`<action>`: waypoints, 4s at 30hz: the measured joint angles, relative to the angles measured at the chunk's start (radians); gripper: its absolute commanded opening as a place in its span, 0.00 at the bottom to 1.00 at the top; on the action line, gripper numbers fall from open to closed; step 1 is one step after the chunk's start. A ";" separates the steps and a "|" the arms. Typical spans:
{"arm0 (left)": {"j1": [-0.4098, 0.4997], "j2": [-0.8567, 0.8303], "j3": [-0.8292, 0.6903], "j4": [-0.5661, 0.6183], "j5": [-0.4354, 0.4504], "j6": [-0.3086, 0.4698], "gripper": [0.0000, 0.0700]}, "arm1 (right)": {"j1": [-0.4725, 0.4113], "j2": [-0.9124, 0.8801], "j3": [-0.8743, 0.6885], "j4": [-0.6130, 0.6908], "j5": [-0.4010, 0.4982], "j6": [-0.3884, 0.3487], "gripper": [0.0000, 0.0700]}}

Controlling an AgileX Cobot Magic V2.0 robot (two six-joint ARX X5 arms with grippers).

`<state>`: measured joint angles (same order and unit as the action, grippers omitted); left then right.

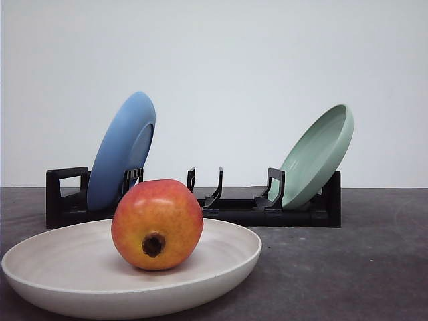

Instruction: Place pomegranate in white plate

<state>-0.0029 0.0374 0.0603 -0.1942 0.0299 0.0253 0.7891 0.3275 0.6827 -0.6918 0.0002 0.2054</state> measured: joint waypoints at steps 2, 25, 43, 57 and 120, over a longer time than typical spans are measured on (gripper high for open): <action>0.000 -0.017 -0.024 0.001 0.000 0.009 0.00 | 0.000 0.000 0.000 0.000 0.000 0.000 0.04; -0.020 -0.033 -0.038 0.009 -0.079 0.012 0.00 | 0.000 0.000 0.000 0.000 0.000 0.000 0.04; -0.028 -0.033 -0.038 0.010 -0.079 0.012 0.00 | 0.000 0.000 0.000 0.000 0.000 0.000 0.04; -0.028 -0.033 -0.038 0.010 -0.079 0.012 0.00 | -0.297 -0.021 -0.015 0.023 -0.052 -0.077 0.04; -0.028 -0.033 -0.038 0.010 -0.079 0.012 0.00 | -0.739 -0.323 -0.668 0.520 0.000 -0.286 0.04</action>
<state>-0.0311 0.0044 0.0223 -0.1841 -0.0494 0.0368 0.0502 0.0044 0.0151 -0.1719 -0.0002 -0.0807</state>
